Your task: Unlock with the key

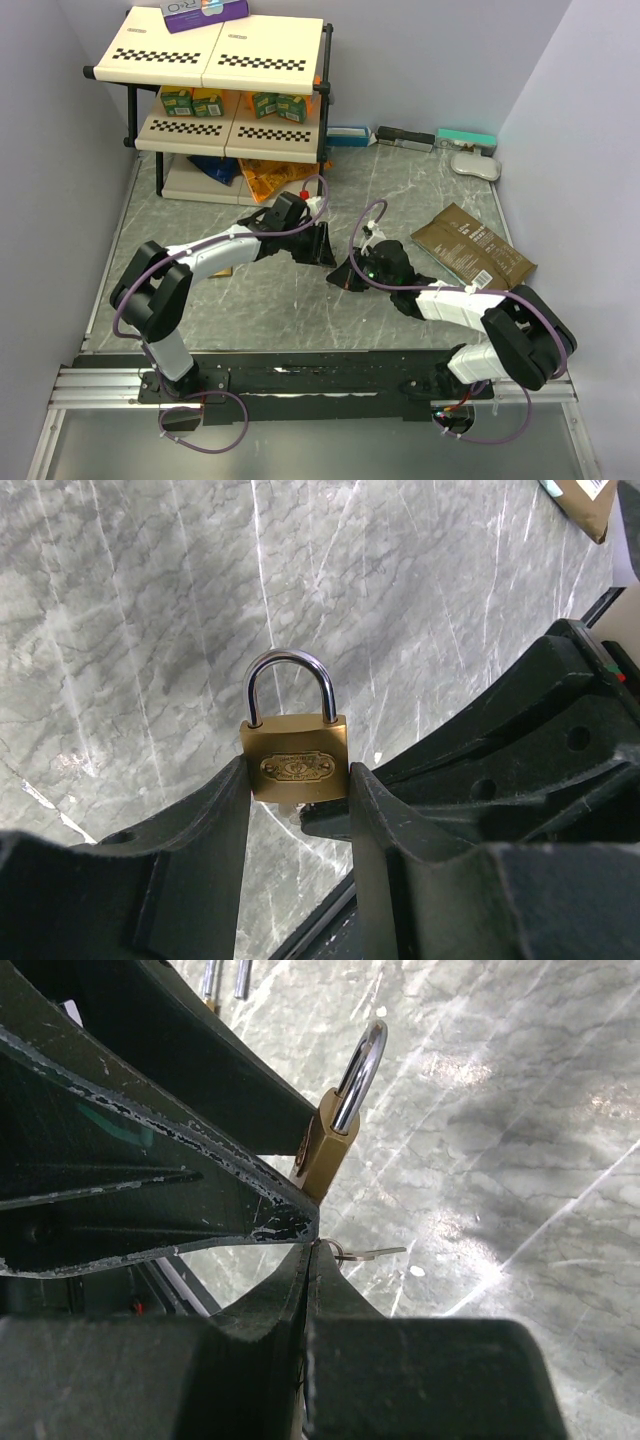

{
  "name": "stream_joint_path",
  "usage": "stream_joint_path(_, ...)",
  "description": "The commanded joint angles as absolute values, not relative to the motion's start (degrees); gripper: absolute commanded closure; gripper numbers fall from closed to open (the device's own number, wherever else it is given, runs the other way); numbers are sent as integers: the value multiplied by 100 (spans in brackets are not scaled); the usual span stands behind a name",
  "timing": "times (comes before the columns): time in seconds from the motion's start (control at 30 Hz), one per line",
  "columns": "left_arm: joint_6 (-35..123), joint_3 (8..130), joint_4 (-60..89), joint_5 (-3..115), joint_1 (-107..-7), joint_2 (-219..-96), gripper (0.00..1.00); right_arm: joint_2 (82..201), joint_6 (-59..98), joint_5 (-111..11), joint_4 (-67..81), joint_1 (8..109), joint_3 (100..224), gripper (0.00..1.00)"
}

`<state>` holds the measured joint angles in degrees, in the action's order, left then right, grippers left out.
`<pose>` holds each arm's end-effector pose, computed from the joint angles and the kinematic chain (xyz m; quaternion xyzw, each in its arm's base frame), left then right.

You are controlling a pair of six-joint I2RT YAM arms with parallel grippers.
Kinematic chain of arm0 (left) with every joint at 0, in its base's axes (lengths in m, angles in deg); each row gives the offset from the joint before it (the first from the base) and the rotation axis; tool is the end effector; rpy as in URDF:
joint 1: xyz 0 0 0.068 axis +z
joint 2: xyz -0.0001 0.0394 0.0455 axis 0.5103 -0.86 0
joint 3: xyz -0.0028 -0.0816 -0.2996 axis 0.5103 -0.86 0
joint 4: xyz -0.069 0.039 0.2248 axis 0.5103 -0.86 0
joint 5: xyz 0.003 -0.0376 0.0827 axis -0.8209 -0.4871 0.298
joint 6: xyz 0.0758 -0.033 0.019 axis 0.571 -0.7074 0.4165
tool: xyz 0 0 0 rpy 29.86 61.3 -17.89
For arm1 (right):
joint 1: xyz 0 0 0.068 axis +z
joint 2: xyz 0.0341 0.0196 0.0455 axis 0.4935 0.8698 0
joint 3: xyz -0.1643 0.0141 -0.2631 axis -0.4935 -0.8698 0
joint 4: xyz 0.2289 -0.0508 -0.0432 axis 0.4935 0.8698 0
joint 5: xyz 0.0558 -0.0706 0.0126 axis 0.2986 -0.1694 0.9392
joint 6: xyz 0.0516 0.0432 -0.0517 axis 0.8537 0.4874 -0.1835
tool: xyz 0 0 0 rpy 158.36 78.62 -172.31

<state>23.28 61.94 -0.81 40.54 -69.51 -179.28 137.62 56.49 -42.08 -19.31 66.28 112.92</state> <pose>0.2757 -0.2601 0.2439 0.1286 0.9001 -0.3696 0.1914 0.2050 0.1778 0.2132 -0.0223 0.8406 0.4287 0.3303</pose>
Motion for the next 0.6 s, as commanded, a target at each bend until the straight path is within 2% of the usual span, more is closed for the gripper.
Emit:
stream_joint_path(0.0,2108,6126,36,3838,-7094,-17700,99,13505,5537,-4670,-2099,6552,11691,100)
stream_joint_path(0.57,1818,5872,396,3926,-7199,-17568,99,12978,5652,-5110,-2441,6473,11463,100)
